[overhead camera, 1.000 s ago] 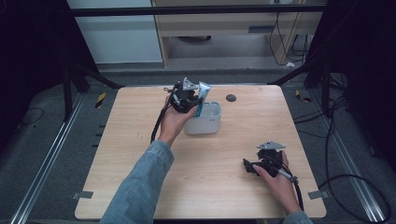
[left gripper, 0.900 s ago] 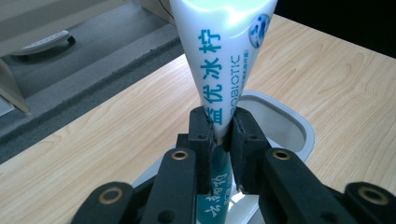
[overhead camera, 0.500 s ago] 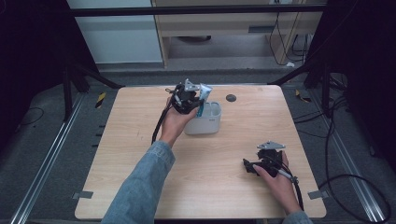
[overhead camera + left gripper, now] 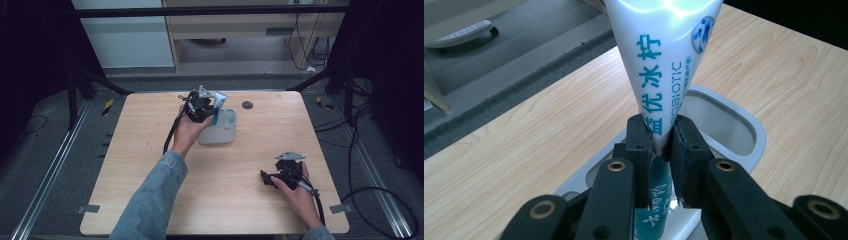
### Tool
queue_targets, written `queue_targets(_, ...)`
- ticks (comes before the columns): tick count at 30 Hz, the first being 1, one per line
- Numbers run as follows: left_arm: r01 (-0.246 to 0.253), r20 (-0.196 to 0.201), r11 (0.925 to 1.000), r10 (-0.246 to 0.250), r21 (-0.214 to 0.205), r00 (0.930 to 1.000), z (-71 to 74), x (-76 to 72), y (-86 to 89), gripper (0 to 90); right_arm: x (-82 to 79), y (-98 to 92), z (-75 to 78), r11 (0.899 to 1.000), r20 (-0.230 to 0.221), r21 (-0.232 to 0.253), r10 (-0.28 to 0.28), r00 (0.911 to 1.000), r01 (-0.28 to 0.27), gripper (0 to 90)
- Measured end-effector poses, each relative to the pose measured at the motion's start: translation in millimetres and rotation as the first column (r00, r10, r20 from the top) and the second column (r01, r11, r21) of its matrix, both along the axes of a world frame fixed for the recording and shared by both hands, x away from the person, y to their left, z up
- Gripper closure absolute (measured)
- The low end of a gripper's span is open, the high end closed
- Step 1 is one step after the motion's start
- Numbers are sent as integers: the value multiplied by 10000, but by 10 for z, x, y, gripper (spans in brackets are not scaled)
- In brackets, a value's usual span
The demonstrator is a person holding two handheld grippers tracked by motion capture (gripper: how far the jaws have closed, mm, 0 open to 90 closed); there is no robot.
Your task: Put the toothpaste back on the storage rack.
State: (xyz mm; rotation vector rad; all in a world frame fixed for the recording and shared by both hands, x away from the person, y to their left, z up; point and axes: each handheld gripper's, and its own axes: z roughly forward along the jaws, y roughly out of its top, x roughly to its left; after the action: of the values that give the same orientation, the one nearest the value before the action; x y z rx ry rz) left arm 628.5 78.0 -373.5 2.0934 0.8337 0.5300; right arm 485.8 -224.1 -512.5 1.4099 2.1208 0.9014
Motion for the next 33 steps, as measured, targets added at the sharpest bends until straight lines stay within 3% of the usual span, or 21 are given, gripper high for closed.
queue_targets(12,-47,-424,9998,56,212,9991,-66,24,-47,792,0,-1,0,10000,1,-19,10,10000,-10,4)
queue_targets(33,-70,-581,9995,87,300,9983,-103,39,-63,793,0,-1,0,10000,0,-17,9,10000,-9,4)
